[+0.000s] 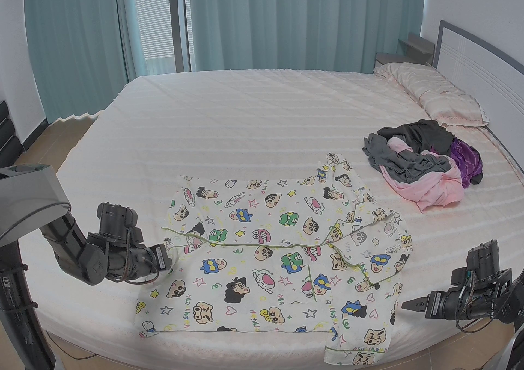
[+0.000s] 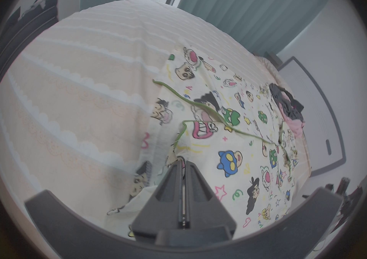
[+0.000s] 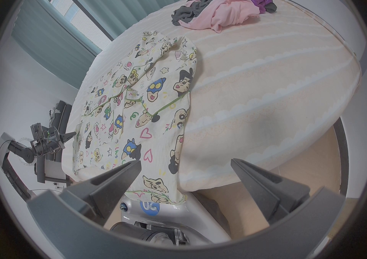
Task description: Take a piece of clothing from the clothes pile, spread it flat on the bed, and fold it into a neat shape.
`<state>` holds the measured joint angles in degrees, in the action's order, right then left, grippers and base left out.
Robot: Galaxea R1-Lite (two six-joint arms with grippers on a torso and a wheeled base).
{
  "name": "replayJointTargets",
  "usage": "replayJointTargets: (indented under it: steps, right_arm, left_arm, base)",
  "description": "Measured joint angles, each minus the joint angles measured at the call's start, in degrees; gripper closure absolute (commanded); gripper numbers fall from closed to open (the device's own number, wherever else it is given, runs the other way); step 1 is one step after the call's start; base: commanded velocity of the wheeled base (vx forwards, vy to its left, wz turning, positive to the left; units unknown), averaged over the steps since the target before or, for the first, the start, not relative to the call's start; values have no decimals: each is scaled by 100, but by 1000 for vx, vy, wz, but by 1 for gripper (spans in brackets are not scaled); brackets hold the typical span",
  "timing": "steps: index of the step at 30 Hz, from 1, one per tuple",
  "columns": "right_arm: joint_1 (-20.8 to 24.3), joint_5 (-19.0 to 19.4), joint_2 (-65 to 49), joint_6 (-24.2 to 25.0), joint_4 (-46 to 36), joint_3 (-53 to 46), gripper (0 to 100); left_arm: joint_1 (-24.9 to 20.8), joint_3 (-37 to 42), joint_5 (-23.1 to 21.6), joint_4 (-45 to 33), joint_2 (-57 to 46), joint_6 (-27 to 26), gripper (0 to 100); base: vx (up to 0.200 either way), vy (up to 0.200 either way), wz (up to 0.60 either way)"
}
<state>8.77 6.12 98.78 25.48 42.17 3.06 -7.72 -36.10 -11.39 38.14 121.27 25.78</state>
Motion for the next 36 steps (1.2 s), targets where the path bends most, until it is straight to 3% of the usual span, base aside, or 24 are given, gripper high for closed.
replayJointTargets:
  steps: [5, 12, 13, 24, 33, 36]
  right_arm:
    - [0, 0, 0, -5, -5, 2, 0]
    - [5, 9, 4, -6, -12, 2, 0]
    - [7, 9, 6, -6, -10, 5, 0]
    - [-1, 11, 67, -2, -10, 0, 0]
    - [0, 9, 83, 0, -10, 0, 0]
    - [5, 11, 83, 0, -10, 2, 0]
  left_arm:
    - [-424, 165, 490, 222, -29, -50, 100]
    - [-625, 280, 606, 417, -7, -57, 100]
    - [-631, 289, 630, 428, -7, -59, 0]
    - [-896, 528, 679, 560, 6, -28, 0]
    - [-1364, 1022, 747, 1949, 127, 0, 0]
    - [-1570, 1215, 1008, 2250, 144, -6, 0]
  base:
    - [0, 0, 0]
    - [0, 0, 0]
    - [0, 0, 0]
    - [0, 0, 0]
    - [0, 0, 0]
    - [0, 0, 0]
